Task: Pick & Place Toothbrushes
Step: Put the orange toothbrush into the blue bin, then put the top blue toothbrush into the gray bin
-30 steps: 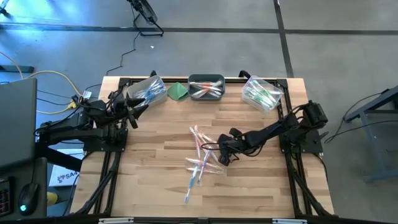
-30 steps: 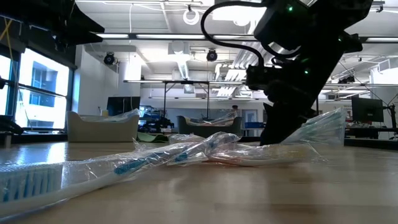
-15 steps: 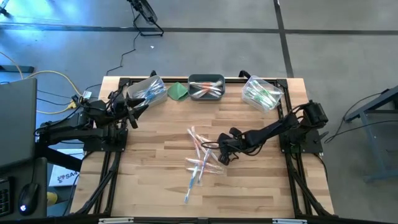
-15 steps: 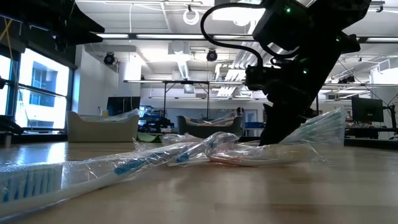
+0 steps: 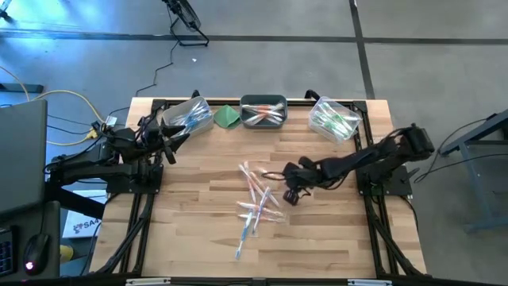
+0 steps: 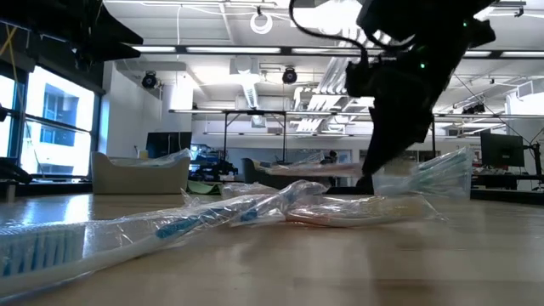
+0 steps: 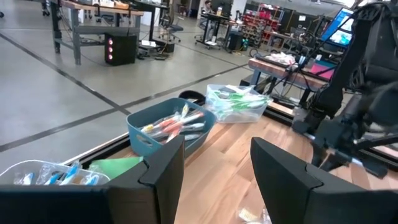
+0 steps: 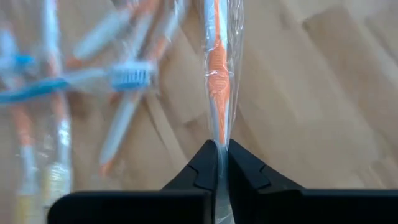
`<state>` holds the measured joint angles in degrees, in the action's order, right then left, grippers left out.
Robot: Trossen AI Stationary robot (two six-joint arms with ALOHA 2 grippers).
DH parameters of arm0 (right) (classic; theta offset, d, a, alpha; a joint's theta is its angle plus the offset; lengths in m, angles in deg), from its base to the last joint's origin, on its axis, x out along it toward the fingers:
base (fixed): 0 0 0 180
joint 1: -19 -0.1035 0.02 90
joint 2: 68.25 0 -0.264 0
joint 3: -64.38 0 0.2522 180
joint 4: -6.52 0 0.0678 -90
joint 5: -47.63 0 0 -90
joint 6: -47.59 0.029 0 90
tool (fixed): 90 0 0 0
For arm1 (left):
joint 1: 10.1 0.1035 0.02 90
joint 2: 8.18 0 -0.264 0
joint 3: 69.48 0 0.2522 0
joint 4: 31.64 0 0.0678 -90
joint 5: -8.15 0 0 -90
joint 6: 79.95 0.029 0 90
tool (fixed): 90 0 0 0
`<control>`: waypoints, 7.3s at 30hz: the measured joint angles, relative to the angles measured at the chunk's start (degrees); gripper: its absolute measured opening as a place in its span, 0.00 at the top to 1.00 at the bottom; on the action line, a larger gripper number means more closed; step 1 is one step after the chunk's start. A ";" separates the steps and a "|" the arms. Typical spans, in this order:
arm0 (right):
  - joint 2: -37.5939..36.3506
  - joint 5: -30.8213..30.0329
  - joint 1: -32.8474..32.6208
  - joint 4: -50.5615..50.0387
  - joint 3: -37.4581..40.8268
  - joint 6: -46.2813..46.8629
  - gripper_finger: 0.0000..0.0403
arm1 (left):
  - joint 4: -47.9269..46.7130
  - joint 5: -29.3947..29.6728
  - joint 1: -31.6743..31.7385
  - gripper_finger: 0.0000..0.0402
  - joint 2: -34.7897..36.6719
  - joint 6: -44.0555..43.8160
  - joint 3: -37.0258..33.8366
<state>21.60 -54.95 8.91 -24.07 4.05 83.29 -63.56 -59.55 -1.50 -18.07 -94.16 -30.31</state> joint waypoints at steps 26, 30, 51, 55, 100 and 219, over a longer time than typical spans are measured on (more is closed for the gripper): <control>-19.63 0.66 9.87 -2.20 -0.07 -2.37 0.97 | -0.01 -0.02 0.00 0.55 0.00 -9.05 0.00; -20.48 0.55 12.19 0.36 -0.07 -4.45 0.98 | -0.01 -0.02 0.00 0.55 0.00 -9.05 0.00; -17.47 0.73 29.37 3.58 -11.45 -28.36 0.98 | -0.01 -0.02 0.00 0.55 0.02 -9.03 0.00; -13.32 2.91 31.82 3.31 -12.64 -30.64 0.98 | -0.01 -0.02 0.00 0.55 0.01 -9.03 0.00; 13.91 6.27 43.97 -6.00 -25.92 -80.19 0.98 | -0.01 -0.02 0.00 0.55 0.00 -9.03 0.00; 1.44 29.24 38.36 0.10 -25.90 -50.25 0.59 | -2.31 -0.01 0.00 0.55 0.01 -13.25 0.00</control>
<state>23.04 -25.71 47.27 -23.97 -21.85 33.04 -65.87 -59.56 -1.50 -18.06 -107.41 -30.31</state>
